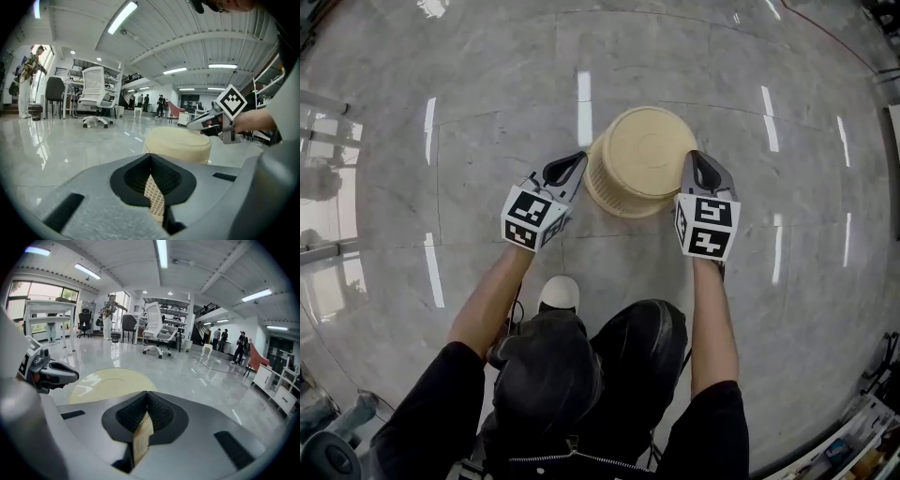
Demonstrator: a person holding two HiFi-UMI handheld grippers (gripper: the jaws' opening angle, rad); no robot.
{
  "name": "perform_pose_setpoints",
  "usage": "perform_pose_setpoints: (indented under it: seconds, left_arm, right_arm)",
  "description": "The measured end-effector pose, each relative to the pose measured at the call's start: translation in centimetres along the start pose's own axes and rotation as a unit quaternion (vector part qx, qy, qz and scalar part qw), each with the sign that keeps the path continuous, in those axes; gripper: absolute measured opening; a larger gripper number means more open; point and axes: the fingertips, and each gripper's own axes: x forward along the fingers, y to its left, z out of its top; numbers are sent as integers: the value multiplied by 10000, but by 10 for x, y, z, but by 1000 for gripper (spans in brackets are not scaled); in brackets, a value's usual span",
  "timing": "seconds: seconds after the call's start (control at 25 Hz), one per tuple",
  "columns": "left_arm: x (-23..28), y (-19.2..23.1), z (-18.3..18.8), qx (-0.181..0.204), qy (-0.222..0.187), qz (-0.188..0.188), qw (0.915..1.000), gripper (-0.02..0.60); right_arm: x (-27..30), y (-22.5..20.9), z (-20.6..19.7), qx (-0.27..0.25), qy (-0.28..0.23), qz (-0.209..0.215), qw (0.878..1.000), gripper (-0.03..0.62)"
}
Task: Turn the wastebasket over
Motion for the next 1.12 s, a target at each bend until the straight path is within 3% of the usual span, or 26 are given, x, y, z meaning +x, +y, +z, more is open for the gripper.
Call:
perform_pose_setpoints:
  seconds: [0.2, 0.32, 0.44, 0.72, 0.84, 1.04, 1.12]
  left_arm:
    - [6, 5, -47, -236, 171, -6, 9996, 6]
    - [9, 8, -70, -381, 323, 4, 9988, 94]
    - [13, 7, -89, -495, 478, -23, 9976, 144]
    - [14, 3, -111, -654, 553, -36, 9963, 152]
    - [15, 2, -111, -670, 529, -43, 9963, 152]
    - [16, 7, -115, -671, 583, -37, 9960, 152]
    - [17, 9, -116, -693, 568, -18, 9960, 152]
  right_arm:
    - [2, -4, -9, -207, 4, 65, 9998, 9]
    - [1, -5, -7, -432, -38, 8, 9991, 9]
    - [0, -6, -7, -567, -11, -39, 9984, 9]
    - [-1, -8, -7, -507, -116, -84, 9986, 14]
    - [-3, -10, -7, -77, -270, 75, 9996, 137]
    - [-1, -1, -4, 619, -383, 625, 9954, 260]
    - [3, 3, -4, 777, -391, 761, 9933, 279]
